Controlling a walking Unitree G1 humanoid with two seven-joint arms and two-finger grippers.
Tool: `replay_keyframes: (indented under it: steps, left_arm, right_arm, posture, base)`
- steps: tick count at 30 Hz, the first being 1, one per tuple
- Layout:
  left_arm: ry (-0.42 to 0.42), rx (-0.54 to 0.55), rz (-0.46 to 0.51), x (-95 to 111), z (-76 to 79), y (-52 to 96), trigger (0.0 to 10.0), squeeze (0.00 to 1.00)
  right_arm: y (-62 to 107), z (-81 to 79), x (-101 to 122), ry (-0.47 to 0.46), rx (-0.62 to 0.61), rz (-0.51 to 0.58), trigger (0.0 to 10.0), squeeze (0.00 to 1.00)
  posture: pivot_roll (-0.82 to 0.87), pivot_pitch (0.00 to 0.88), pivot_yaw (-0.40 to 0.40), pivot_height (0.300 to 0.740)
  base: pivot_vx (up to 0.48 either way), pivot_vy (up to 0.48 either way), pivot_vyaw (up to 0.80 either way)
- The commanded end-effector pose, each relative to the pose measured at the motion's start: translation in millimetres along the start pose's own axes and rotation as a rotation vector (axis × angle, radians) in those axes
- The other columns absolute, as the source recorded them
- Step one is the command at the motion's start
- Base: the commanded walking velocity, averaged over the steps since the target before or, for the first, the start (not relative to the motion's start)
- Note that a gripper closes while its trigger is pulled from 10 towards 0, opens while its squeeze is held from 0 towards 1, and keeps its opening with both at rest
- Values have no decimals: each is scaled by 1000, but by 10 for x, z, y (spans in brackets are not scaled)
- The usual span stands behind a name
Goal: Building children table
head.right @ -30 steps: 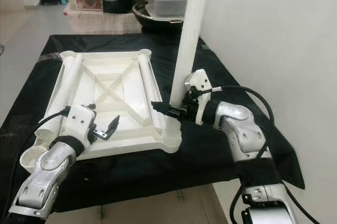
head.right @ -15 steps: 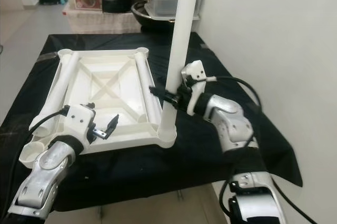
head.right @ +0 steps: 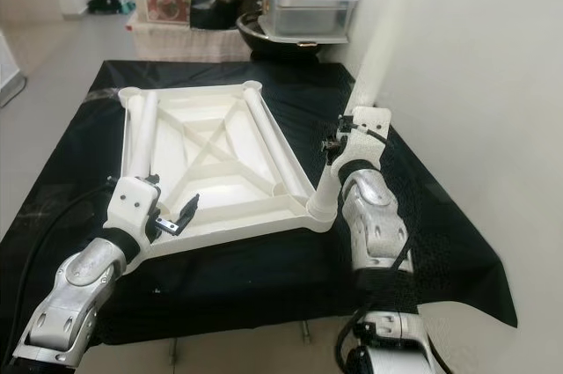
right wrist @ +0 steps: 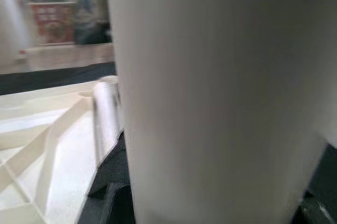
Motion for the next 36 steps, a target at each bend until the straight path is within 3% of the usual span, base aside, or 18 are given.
replay_keyframes:
  steps: [1, 6, 7, 9, 11, 12, 14, 17, 20, 22, 27, 28, 29, 31, 32, 33, 34, 36]
  left_arm:
    - [3, -17, -12, -27, 53, -15, 10000, 0]
    - [5, -17, -10, -26, 53, -22, 10000, 0]
    - [5, -15, -9, -26, 48, -24, 10000, 0]
    - [5, -15, -9, -26, 48, -24, 10000, 0]
    - [7, -13, -7, -28, 53, -27, 10000, 0]
    - [9, -11, -6, -30, 55, -29, 10000, 0]
    - [11, -9, -5, -31, 56, -29, 10000, 0]
    - [13, -9, -5, -34, 69, -28, 10000, 0]
    - [13, -9, -5, -34, 70, -28, 10000, 0]
    - [9, -4, -5, -30, 46, -20, 10000, 0]
    - [6, -1, -5, -25, 32, -12, 10000, 0]
    - [5, 1, -6, -26, 28, -7, 10000, 0]
    - [5, 2, -6, -27, 25, 1, 10000, 0]
    - [5, 3, -7, -28, 24, 6, 10000, 0]
    - [5, 3, -7, -30, 25, 10, 10000, 0]
    - [5, 3, -8, -32, 27, 12, 10000, 0]
    - [4, 2, -10, -36, 30, 14, 10000, 0]
    - [4, 1, -10, -37, 30, 15, 10000, 0]
  right_arm:
    - [74, -183, -277, -30, 53, -92, 10000, 1000]
    - [-25, -251, -6, -141, 162, 15, 10000, 1000]
    - [-88, -212, 90, -177, 195, 42, 10000, 0]
    - [-88, -212, 90, -177, 195, 42, 10000, 0]
    - [-117, -187, 418, -415, 431, 138, 10000, 0]
    - [-42, -181, 572, -429, 570, 215, 10000, 0]
    - [51, -189, 661, -423, 676, 257, 10000, 0]
    - [353, -406, 653, -309, 944, 275, 10000, 0]
    - [416, -465, 625, -284, 998, 270, 10000, 0]
    - [680, -708, 444, -188, 1217, 238, 10000, 0]
    - [809, -808, 337, -130, 1322, 222, 9961, 0]
    - [837, -821, 318, -126, 1352, 220, 8863, 0]
    - [847, -833, 305, -124, 1368, 219, 4588, 0]
    - [857, -835, 299, -123, 1382, 218, 4588, 0]
    - [830, -827, 289, -118, 1367, 217, 3529, 0]
    - [791, -816, 278, -116, 1341, 215, 0, 0]
    - [659, -761, 255, -137, 1243, 203, 0, 0]
    - [630, -746, 250, -144, 1220, 199, 0, 0]
  posture:
    - [43, 0, -89, 740]
    - [40, 0, -92, 740]
    - [38, 0, -93, 740]
    - [38, 0, -93, 740]
    - [36, 0, -103, 740]
    - [40, 0, -106, 740]
    - [40, 0, -106, 740]
    - [46, 0, -111, 740]
    - [47, 0, -111, 740]
    - [54, 0, -115, 740]
    - [65, 0, -121, 740]
    - [65, 0, -121, 740]
    - [71, 0, -123, 740]
    - [71, 0, -123, 740]
    - [70, 0, -120, 740]
    - [70, 0, -120, 740]
    - [67, 0, -115, 740]
    - [67, 0, -115, 740]
  base:
    - [0, 0, 0]
    - [0, 0, 0]
    - [0, 0, 0]
    - [0, 0, 0]
    - [0, 0, 0]
    - [0, 0, 0]
    - [0, 0, 0]
    - [0, 0, 0]
    - [0, 0, 0]
    - [0, 0, 0]
    - [0, 0, 0]
    - [0, 0, 0]
    - [0, 0, 0]
    - [0, 0, 0]
    - [0, 0, 0]
    - [0, 0, 0]
    - [0, 0, 0]
    - [0, 0, 0]
Point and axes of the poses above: a point about 5 cm out from each wrist's last joint towards the gripper, its own y axis pointing back from the gripper into the wrist, its own x axis along the axis of the wrist's last joint, z = x × y, the point moved 5 cm from there along -y, pointing out of the wrist towards the gripper, and after that the axes turned 10 degrees about y, right-handed, at the moved point
